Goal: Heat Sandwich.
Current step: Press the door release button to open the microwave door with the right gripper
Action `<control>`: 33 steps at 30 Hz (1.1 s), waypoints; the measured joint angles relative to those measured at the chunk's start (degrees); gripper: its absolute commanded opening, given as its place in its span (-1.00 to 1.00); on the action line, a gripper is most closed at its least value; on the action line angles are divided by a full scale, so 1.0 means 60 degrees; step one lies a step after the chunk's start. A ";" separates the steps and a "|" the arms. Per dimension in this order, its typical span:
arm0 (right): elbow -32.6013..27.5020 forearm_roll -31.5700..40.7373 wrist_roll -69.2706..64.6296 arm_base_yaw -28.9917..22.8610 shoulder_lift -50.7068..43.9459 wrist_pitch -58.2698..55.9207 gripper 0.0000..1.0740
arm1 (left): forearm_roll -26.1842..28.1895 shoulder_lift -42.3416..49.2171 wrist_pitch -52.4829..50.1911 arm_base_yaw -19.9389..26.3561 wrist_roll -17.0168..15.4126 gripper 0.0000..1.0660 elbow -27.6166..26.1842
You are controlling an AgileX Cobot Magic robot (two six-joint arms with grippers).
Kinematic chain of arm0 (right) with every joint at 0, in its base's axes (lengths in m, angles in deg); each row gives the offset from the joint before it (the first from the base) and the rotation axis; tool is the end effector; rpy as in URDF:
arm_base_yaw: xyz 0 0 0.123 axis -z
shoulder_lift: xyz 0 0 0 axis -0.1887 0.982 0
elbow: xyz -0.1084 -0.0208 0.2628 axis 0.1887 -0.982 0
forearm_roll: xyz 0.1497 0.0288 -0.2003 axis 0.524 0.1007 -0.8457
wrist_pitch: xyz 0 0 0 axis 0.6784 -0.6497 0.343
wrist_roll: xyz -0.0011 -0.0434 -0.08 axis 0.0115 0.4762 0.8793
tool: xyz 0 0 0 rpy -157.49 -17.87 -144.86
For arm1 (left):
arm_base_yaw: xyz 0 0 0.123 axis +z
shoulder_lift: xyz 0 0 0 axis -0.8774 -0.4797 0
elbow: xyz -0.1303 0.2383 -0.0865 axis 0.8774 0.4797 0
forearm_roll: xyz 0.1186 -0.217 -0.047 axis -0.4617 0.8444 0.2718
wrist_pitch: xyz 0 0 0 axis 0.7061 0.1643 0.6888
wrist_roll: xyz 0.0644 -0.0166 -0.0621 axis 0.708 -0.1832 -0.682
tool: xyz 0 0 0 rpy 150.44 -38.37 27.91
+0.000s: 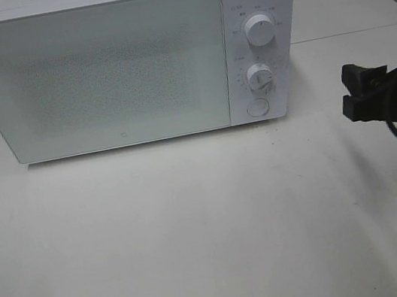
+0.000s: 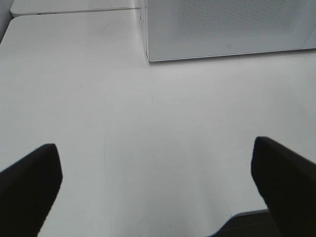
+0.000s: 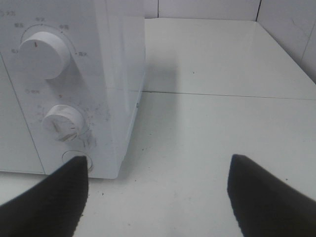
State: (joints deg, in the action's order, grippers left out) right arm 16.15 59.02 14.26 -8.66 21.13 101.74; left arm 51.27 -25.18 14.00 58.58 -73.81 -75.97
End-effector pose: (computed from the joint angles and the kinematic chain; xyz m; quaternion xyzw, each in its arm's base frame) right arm 0.2088 0.0483 0.1815 -0.0367 0.7571 0.0117 0.6521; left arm -0.0095 -0.0074 0.2809 0.0524 0.8507 -0.0432 0.5212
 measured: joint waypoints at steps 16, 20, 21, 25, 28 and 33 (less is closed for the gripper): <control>0.0487 0.3571 0.0487 -0.3571 0.2225 0.1719 0.42 | 0.0000 0.0000 0.0000 0.0000 0.0000 0.87 0.0000; 0.0888 0.4507 0.0621 -0.4249 0.2617 0.1719 0.42 | 0.0000 0.0000 0.0000 0.0000 0.0000 0.87 0.0000; 0.0888 0.4507 0.0621 -0.4249 0.2617 0.1719 0.42 | 0.0000 0.0000 0.0000 0.0000 0.0000 0.87 0.0000; 0.1222 0.5099 0.0735 -0.4727 0.2855 0.1728 0.42 | 0.0000 0.0000 0.0000 0.0000 0.0000 0.87 0.0000; 0.1337 0.5166 0.0735 -0.4861 0.2884 0.1719 0.42 | 0.0000 0.0000 0.0000 0.0000 0.0000 0.87 0.0000; 0.1385 0.5290 0.0745 -0.4937 0.2884 0.1719 0.42 | 0.0000 0.0000 0.0000 0.0000 0.0000 0.87 0.0000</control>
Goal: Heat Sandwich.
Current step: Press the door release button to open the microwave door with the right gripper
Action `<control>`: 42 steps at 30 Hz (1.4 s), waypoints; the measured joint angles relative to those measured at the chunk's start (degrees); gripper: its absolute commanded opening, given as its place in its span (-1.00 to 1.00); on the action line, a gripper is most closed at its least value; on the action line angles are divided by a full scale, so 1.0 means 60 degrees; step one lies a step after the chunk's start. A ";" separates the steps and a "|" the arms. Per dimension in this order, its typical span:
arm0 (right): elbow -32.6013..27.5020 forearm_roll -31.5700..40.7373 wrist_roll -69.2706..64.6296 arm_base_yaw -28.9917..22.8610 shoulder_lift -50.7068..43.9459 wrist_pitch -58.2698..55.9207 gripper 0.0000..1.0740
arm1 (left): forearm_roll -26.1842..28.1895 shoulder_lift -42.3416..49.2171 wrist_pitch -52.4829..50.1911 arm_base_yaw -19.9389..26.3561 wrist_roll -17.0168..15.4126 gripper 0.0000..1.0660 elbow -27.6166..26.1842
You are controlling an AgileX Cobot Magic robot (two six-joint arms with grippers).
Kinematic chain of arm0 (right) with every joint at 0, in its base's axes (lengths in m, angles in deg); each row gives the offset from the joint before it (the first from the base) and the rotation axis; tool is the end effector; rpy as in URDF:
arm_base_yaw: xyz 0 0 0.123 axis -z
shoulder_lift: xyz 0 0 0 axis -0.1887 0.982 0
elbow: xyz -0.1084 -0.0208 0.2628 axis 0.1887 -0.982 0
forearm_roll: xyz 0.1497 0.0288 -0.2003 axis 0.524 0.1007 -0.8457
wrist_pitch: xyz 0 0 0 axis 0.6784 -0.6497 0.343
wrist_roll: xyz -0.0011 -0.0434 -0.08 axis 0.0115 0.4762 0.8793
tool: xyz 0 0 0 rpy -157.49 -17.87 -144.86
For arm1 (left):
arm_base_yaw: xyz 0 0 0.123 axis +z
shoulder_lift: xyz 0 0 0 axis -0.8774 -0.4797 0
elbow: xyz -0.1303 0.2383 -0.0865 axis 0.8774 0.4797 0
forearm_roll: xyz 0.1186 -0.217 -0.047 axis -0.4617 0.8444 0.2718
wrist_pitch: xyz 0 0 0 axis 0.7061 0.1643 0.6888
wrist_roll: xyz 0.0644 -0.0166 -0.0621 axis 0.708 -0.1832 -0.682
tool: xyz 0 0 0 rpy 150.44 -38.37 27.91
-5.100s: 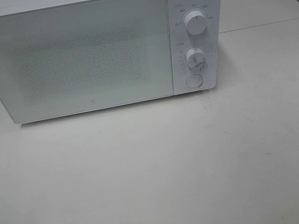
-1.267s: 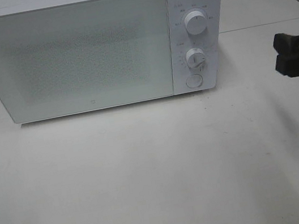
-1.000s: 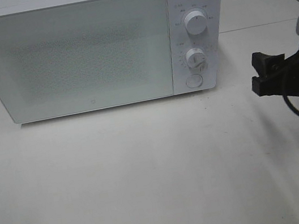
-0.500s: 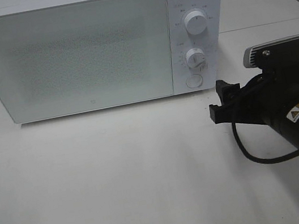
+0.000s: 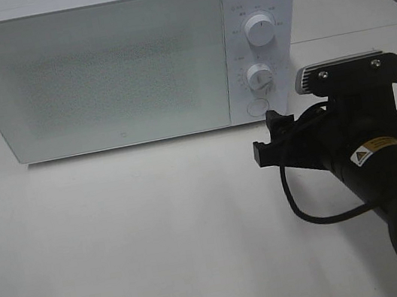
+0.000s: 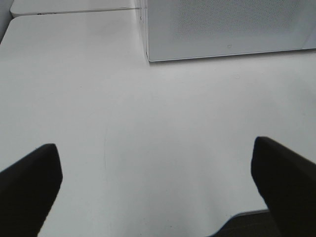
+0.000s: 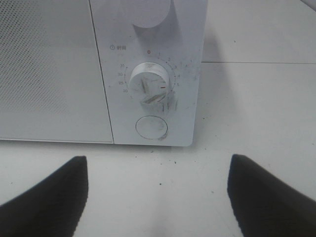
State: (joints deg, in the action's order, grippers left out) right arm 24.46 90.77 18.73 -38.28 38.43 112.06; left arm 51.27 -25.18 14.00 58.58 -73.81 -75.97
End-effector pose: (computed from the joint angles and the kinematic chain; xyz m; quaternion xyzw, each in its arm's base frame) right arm 0.2042 0.1381 0.1470 -0.0234 0.7777 0.0133 0.6281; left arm -0.0095 -0.0074 0.2809 0.0524 0.8507 -0.0432 0.5212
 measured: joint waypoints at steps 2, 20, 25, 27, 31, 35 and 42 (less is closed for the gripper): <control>0.0000 0.0019 0.0000 0.0000 0.0000 0.0000 0.42 | 0.0000 0.0000 0.0000 0.0000 0.0000 0.87 0.0000; 0.0010 0.0038 -0.6990 0.0000 0.0000 -0.0019 0.42 | 0.0000 0.0000 0.0000 0.0000 0.0000 0.87 0.0000; 0.0010 0.0038 -0.9731 0.0000 0.0000 -0.0143 0.42 | 0.0000 0.0000 0.0000 0.0000 0.0000 0.87 0.0000; 0.0010 0.0038 -1.1144 0.0000 0.0000 -0.0181 0.40 | 0.0000 0.0000 0.0000 0.0000 0.0000 0.87 0.0000; 0.0010 0.0038 -1.2204 0.0000 0.0000 -0.0191 0.31 | 0.0000 0.0000 0.0000 0.0000 0.0000 0.87 0.0000; 0.0010 0.0038 -1.3522 0.0000 0.0000 -0.0220 0.12 | 0.0000 0.0000 0.0000 0.0000 0.0000 0.87 0.0000; 0.0019 0.0038 -1.4811 0.0000 0.0000 -0.0229 -0.63 | 0.0000 0.0000 0.0000 0.0000 0.0000 0.87 0.0000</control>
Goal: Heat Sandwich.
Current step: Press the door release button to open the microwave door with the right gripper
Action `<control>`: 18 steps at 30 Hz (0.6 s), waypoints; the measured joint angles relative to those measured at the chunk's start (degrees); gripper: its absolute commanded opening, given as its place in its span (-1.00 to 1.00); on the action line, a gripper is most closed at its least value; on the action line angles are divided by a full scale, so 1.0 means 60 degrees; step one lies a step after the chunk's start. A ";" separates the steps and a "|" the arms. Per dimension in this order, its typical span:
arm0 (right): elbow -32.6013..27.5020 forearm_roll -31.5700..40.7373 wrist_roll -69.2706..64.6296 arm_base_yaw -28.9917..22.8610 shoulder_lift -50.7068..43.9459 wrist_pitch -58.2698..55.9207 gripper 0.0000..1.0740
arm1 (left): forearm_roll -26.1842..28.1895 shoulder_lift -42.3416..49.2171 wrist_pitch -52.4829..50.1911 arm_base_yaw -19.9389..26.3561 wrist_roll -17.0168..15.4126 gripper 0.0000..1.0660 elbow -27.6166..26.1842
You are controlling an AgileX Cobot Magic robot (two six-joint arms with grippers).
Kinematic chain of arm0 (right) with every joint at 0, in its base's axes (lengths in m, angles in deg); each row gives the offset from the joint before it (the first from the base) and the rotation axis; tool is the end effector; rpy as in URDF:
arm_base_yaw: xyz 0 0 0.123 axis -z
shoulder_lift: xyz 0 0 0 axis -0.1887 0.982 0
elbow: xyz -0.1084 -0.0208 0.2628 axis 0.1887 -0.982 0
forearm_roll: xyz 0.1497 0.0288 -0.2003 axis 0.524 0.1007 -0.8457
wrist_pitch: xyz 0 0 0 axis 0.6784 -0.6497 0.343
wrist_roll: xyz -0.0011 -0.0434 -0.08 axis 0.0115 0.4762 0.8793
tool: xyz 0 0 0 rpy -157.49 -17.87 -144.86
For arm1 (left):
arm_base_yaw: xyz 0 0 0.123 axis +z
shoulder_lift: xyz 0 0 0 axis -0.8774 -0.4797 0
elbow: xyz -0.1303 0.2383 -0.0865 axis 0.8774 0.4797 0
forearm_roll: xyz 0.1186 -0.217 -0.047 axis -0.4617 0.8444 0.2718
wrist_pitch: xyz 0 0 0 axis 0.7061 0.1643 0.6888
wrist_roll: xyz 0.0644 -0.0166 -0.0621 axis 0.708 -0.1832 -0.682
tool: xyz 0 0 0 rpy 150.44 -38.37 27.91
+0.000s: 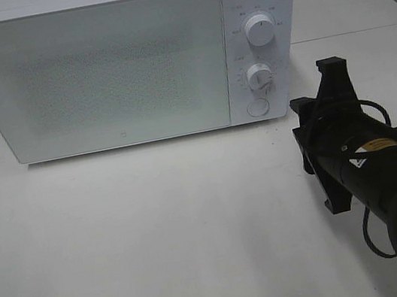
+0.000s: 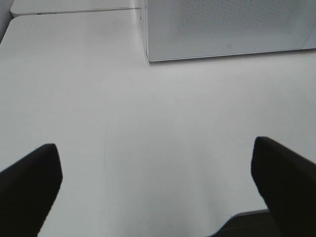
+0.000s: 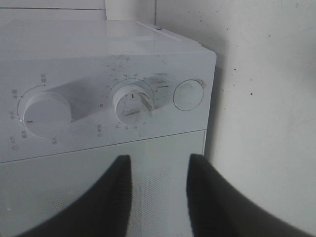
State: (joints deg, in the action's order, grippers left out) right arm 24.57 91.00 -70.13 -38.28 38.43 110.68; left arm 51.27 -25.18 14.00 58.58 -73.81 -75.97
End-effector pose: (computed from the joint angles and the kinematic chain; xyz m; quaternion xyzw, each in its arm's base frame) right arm 0.2040 0.1387 0.1452 0.5328 0.5768 0.4442 0.4315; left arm -0.0095 -0.0074 0.2809 0.0524 0.8507 -0.0432 0.5212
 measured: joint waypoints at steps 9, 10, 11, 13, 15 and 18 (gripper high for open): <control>0.0000 0.0000 -0.0057 0.0000 0.0000 0.0000 -1.00 | 0.0000 0.0000 0.0000 0.0000 0.0000 0.87 0.0000; 0.0000 0.0000 -0.0057 0.0000 0.0000 0.0000 -1.00 | 0.0000 0.0000 0.0000 0.0000 0.0000 0.87 0.0000; 0.0000 0.0000 -0.0057 0.0000 0.0000 0.0000 -1.00 | 0.0000 0.0000 0.0000 0.0000 0.0000 0.87 0.0000; 0.0000 0.0000 -0.0057 0.0000 0.0000 -0.0019 -1.00 | 0.0000 0.0000 0.0000 0.0000 0.0000 0.87 0.0000; 0.0000 0.0000 -0.0057 0.0000 0.0000 -0.0019 -1.00 | 0.0000 0.0000 0.0000 0.0000 0.0000 0.87 0.0000; 0.0000 0.0000 -0.0057 0.0000 0.0000 -0.0019 -1.00 | 0.0000 0.0000 0.0000 0.0000 0.0000 0.87 0.0000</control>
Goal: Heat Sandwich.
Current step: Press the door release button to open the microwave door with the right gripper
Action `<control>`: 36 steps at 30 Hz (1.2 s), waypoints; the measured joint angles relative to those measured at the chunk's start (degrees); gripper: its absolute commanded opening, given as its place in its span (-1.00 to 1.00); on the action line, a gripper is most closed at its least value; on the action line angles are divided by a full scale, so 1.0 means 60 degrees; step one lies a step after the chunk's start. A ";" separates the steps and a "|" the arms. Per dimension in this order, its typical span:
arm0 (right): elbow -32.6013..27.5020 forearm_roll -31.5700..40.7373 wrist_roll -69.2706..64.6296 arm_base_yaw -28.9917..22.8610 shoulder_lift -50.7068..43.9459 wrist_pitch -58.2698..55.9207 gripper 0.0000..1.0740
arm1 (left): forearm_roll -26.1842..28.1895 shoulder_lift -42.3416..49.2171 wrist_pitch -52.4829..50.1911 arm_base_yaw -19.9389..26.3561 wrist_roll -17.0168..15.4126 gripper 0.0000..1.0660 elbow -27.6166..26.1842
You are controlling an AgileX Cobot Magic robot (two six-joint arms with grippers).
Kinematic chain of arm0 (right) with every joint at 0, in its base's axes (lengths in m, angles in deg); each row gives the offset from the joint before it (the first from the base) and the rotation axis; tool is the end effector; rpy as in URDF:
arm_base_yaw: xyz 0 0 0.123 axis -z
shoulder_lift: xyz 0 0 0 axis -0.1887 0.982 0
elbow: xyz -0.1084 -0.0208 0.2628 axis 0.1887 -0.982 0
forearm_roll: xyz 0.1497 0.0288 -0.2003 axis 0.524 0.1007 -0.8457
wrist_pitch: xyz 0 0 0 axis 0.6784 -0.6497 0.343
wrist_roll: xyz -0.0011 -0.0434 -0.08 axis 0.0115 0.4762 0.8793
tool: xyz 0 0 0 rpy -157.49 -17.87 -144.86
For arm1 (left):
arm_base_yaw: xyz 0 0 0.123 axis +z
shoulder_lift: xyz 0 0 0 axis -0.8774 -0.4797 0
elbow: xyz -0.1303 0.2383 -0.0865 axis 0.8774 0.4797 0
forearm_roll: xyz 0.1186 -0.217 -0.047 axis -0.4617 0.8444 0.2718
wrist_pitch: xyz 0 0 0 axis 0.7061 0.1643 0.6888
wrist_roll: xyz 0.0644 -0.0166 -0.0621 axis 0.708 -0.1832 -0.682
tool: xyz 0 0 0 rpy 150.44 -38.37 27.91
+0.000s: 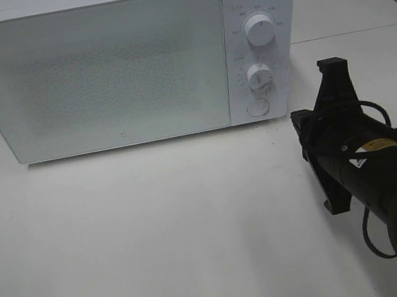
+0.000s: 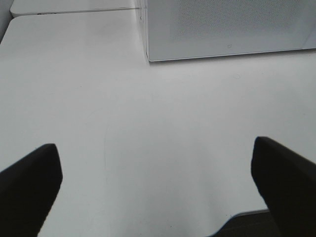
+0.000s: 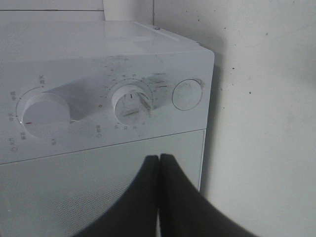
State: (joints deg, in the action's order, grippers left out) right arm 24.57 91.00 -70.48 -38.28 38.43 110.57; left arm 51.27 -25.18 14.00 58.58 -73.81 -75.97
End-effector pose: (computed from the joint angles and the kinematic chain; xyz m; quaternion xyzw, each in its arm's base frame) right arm 0.2040 0.1387 0.1450 0.5348 0.5757 0.4452 0.4295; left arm -0.0095 -0.0074 0.2809 0.0524 0.8507 -0.0432 0.5212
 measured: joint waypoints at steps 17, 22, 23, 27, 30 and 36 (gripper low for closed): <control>0.0945 -0.1194 -0.0162 0.1184 0.0707 -0.1261 -1.00 | 0.0000 0.0000 0.0000 0.0000 0.0000 0.87 0.0000; 0.1471 -0.1451 -0.0344 0.1356 0.1280 -0.1346 -1.00 | 0.0000 0.0000 0.0000 0.0000 0.0000 0.87 0.0000; 0.1557 -0.1451 -0.0372 0.1385 0.1375 -0.1346 -1.00 | 0.0000 0.0000 0.0000 0.0000 0.0000 0.87 0.0000; 0.1958 -0.1537 -0.0411 0.1537 0.1814 -0.1499 -1.00 | 0.0000 0.0000 0.0000 0.0000 0.0000 0.87 0.0000; 0.2263 -0.1614 -0.0411 0.1690 0.2082 -0.1662 -1.00 | 0.0000 0.0000 0.0000 0.0000 0.0000 0.87 0.0000; 0.2913 -0.1939 -0.0420 0.2044 0.2578 -0.1872 -1.00 | 0.0000 0.0000 0.0000 0.0000 0.0000 0.87 0.0000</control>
State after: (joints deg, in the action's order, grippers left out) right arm 42.05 79.36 -73.00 -26.02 53.90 99.34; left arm 51.27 -25.18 14.00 58.58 -73.81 -75.97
